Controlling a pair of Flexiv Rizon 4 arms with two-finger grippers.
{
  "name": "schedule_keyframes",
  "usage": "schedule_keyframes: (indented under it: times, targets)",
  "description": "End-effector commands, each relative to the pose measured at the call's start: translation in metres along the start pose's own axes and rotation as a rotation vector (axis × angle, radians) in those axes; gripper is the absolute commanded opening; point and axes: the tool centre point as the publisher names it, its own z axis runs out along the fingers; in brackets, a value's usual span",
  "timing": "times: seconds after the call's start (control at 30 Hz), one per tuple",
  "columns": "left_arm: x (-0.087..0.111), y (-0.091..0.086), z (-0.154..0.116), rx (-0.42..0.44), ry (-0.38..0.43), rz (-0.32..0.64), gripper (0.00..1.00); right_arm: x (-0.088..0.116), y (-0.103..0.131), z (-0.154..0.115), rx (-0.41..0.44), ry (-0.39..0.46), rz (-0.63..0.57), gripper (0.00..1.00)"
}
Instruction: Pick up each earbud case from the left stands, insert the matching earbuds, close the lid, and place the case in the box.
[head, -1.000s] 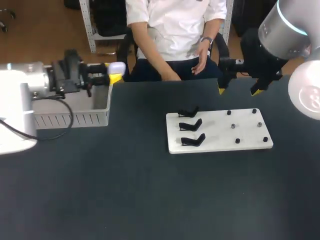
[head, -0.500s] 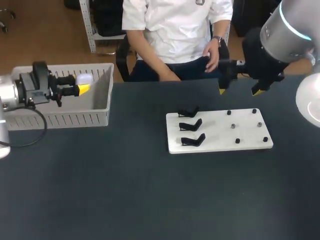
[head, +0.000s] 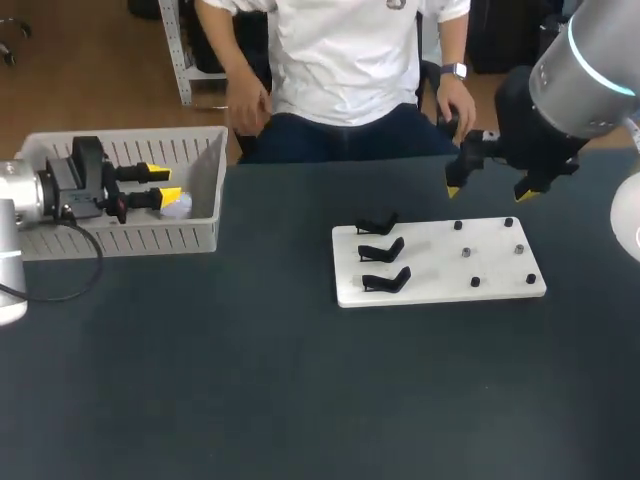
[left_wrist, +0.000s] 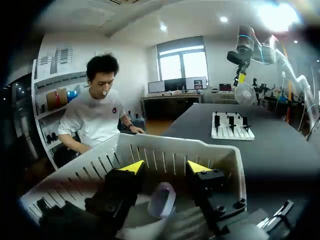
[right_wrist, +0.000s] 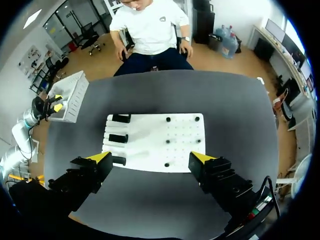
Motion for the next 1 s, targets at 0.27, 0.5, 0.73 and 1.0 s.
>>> schedule_keyframes:
  times: [0.27, 0.5, 0.73, 1.0]
  targets:
    - [-0.051, -0.044, -0.013, 0.024, -0.001, 0.035, 1.0, 0.009, -0.01, -0.008, -0.063, -0.056, -0.117, 1.0]
    - [-0.064, -0.093, 0.004, 0.046, 0.002, -0.05, 1.0, 0.018, -0.013, -0.016, -0.108, -0.051, -0.226, 1.0]
    - [-0.074, -0.134, 0.015, 0.103, 0.042, -0.141, 1.0, 0.027, -0.023, -0.02, -0.14, -0.058, -0.293, 1.0]
    - [-0.077, -0.138, 0.014, 0.117, 0.066, -0.147, 1.0, 0.028, -0.027, -0.021, -0.123, -0.066, -0.283, 1.0]
